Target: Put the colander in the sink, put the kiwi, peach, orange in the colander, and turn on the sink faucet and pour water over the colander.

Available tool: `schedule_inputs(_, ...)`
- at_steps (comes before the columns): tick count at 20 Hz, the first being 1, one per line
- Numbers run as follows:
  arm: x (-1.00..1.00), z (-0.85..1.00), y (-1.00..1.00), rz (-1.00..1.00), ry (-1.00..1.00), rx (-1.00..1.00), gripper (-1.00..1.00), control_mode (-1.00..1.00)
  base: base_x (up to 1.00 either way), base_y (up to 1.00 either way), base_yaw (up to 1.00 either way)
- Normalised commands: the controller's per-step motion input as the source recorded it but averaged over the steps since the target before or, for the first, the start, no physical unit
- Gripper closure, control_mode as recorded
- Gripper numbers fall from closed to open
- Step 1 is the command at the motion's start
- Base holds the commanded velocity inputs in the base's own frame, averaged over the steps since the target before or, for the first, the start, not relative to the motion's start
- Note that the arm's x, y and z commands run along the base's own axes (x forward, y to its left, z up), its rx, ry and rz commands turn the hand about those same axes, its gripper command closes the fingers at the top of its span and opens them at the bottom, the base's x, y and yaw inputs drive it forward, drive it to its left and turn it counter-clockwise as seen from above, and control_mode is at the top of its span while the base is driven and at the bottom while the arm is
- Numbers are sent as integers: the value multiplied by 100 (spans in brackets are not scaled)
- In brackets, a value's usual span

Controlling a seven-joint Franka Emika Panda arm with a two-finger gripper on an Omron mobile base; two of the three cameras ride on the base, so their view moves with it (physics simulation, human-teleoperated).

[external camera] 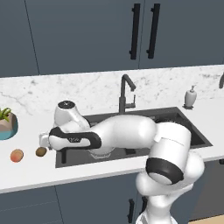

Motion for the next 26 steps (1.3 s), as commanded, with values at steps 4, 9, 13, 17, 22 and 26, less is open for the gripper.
schedule_inputs(4, 27, -10, 23, -9, 0, 0, -100, -100, 0, 0, 0)
schedule_inputs(9, 32, -11, 25, -7, 0, 0, -100, -100, 0, 0, 0)
schedule_inputs(13, 25, -16, 26, -8, 0, 0, -100, -100, 0, 0, 0)
schedule_inputs(17, 21, -14, 14, -7, 1, 0, -100, -100, 0, 0, 0)
schedule_inputs(22, 16, -10, 18, -7, 3, 1, -100, -100, 0, 0, 0)
schedule_inputs(26, 1, -4, 20, -5, 11, 3, -100, -100, 0, 0, 0)
